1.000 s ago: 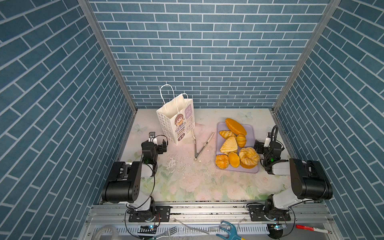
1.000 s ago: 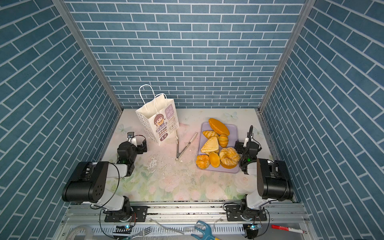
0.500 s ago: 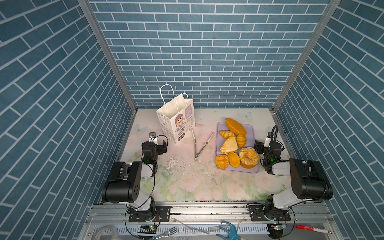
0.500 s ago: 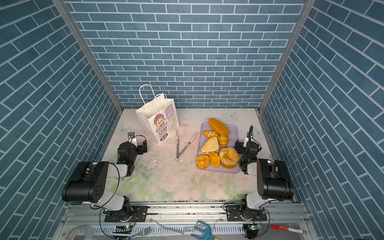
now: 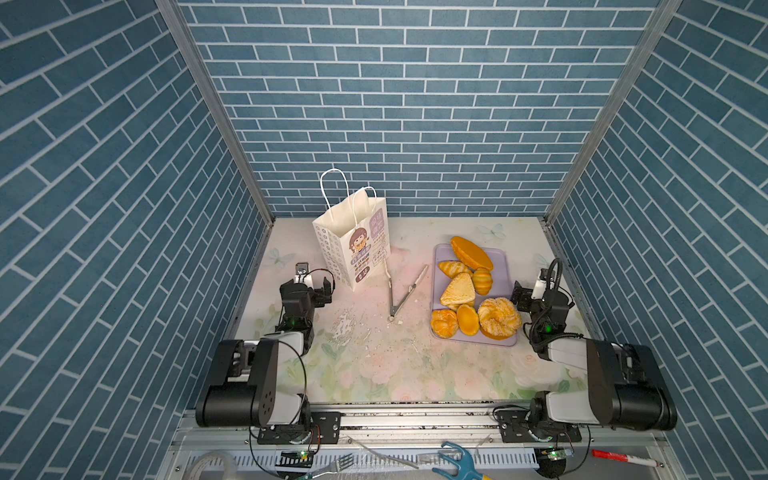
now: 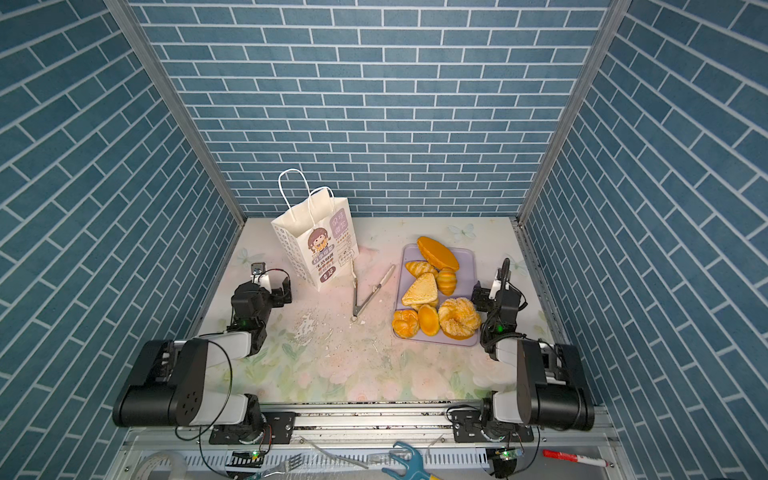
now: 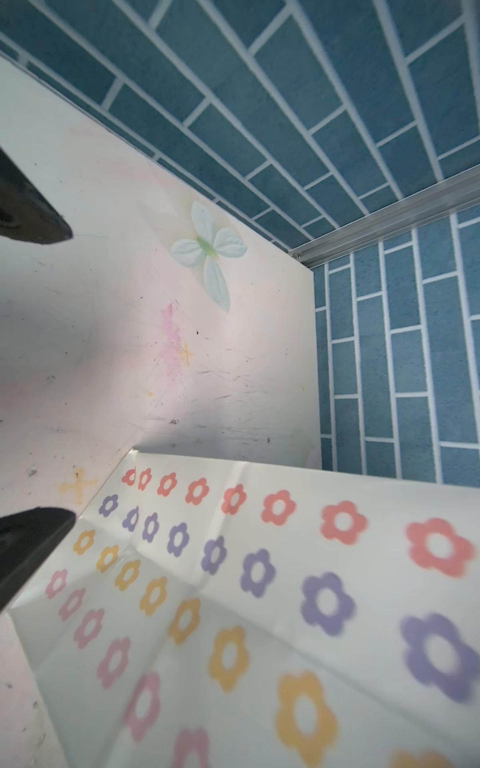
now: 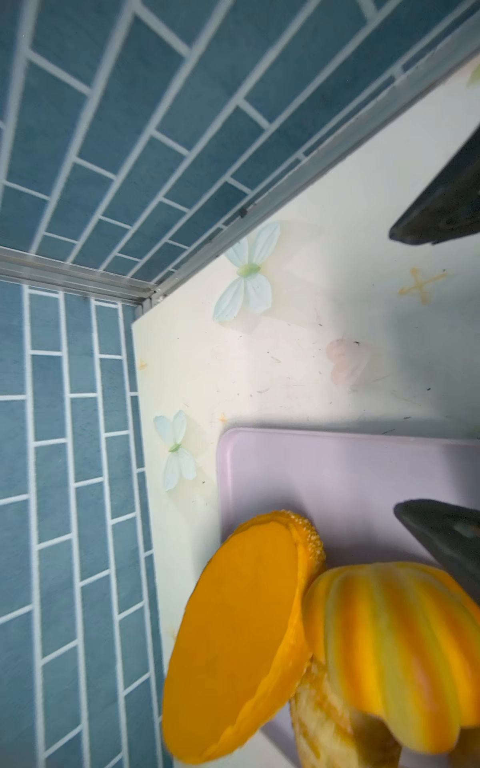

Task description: Place the fake bread into the paper bag

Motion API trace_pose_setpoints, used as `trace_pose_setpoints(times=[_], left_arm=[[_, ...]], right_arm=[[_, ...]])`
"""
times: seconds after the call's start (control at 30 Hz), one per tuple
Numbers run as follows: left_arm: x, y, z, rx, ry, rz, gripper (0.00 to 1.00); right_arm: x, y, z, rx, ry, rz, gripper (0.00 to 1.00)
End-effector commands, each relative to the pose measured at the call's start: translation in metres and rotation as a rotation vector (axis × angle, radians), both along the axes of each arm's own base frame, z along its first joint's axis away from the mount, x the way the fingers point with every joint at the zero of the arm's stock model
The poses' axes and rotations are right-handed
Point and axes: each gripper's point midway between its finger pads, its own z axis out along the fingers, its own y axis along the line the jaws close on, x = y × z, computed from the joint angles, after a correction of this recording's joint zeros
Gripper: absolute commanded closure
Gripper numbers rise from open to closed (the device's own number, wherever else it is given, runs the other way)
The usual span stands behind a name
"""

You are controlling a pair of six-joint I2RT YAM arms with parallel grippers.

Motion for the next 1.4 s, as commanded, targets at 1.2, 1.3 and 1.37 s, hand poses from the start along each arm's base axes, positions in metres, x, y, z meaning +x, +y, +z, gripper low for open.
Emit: trace_pose_setpoints(times=[1.2, 1.3, 1.37], left_arm=[[0.086, -0.064, 0.211, -0.094, 0.384, -0.336, 0.17], [0.106, -0.059, 0.202, -0.086, 0.409, -0.308, 0.17], [0.119, -0.055, 0.198, -0.082, 0.414, -0.278, 0.18]], right_arm=[[0.011, 0.181, 0.171, 0.103, 0.371, 0.467, 0.2], [0.013, 0.195, 0.161, 0.11, 0.403, 0.492, 0.2], [0.014, 0.203, 0.155, 0.114, 0.422, 0.503, 0.2]])
